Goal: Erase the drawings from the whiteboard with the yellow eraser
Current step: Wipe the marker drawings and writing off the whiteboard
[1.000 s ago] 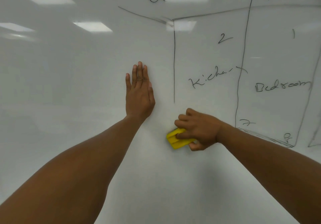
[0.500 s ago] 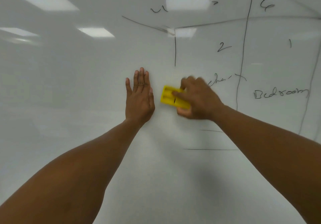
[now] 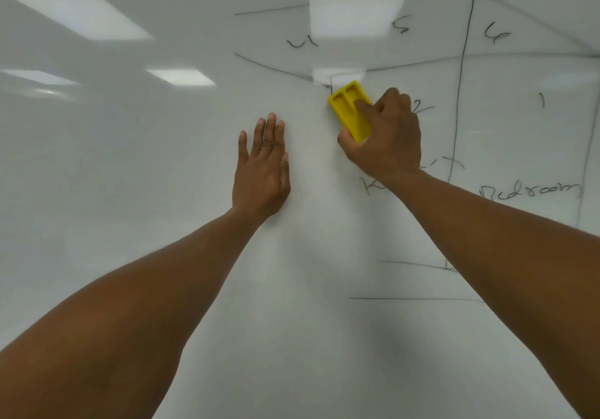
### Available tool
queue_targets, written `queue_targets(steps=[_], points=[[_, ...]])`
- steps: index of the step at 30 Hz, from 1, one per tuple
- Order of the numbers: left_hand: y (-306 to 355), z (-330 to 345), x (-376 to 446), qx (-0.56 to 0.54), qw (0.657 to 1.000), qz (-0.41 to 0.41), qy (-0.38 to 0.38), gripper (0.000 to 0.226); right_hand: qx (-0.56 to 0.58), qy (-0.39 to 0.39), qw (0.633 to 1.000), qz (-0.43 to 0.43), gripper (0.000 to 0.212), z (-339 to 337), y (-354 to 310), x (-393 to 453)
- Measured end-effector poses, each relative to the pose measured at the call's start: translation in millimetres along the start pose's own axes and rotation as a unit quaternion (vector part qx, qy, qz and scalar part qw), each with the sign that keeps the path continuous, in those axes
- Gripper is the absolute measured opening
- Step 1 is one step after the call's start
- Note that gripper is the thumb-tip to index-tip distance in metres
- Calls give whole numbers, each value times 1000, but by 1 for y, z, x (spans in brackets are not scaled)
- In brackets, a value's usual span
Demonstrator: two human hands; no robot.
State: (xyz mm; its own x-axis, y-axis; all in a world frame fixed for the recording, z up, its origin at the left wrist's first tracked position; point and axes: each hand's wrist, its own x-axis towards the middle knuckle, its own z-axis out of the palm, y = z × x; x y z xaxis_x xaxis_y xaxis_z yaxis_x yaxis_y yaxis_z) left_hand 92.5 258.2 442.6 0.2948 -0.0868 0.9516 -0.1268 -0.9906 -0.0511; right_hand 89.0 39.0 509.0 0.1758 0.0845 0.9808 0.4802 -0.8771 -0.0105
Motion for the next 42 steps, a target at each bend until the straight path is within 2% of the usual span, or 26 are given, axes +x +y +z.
queue_targets(steps=[2, 5, 6, 9, 11, 13, 16, 18, 20, 22, 26, 28, 30, 37, 42], points=[[-2, -1, 3, 4, 1000, 6, -2, 57, 17, 24, 997, 75, 46, 0, -7, 8], [-6, -3, 6, 7, 1000, 13, -7, 57, 42, 25, 995, 92, 47, 3, -20, 8], [-7, -3, 7, 8, 1000, 15, -5, 57, 40, 10, 997, 65, 48, 5, -24, 6], [-9, -5, 11, 5, 1000, 22, 0, 57, 2, -44, 993, -106, 49, 9, -30, -1], [-13, -6, 13, 5, 999, 32, 1, 57, -19, -40, 986, -163, 47, 11, -29, 0], [-19, -9, 16, 10, 999, 45, -3, 56, -38, -11, 991, -128, 49, 13, -27, 4], [-27, -14, 22, 18, 998, 53, -1, 56, -42, 38, 998, 11, 49, 13, -26, 16], [-32, -18, 29, 12, 1000, 27, 9, 57, -25, 56, 993, 97, 48, 12, -29, 27], [-39, -23, 38, -2, 1000, -14, 20, 57, -5, 66, 988, 142, 48, 13, -37, 35], [-46, -27, 44, -5, 999, -29, 23, 57, 8, 52, 992, 115, 48, 16, -45, 37], [-54, -31, 46, -5, 1000, -7, 27, 56, -15, -17, 998, -57, 52, 22, -57, 28], [-54, -30, 45, -13, 999, -6, 35, 56, -20, -9, 997, -78, 51, 24, -59, 25], [-53, -28, 44, -18, 999, -7, 42, 56, -26, 16, 998, -49, 50, 25, -59, 25], [-59, -21, 44, -22, 998, 4, 56, 55, -5, 93, 985, 145, 48, 20, -41, 44], [-56, -16, 43, -23, 997, -5, 68, 55, 18, 110, 979, 168, 50, 26, -55, 59]])
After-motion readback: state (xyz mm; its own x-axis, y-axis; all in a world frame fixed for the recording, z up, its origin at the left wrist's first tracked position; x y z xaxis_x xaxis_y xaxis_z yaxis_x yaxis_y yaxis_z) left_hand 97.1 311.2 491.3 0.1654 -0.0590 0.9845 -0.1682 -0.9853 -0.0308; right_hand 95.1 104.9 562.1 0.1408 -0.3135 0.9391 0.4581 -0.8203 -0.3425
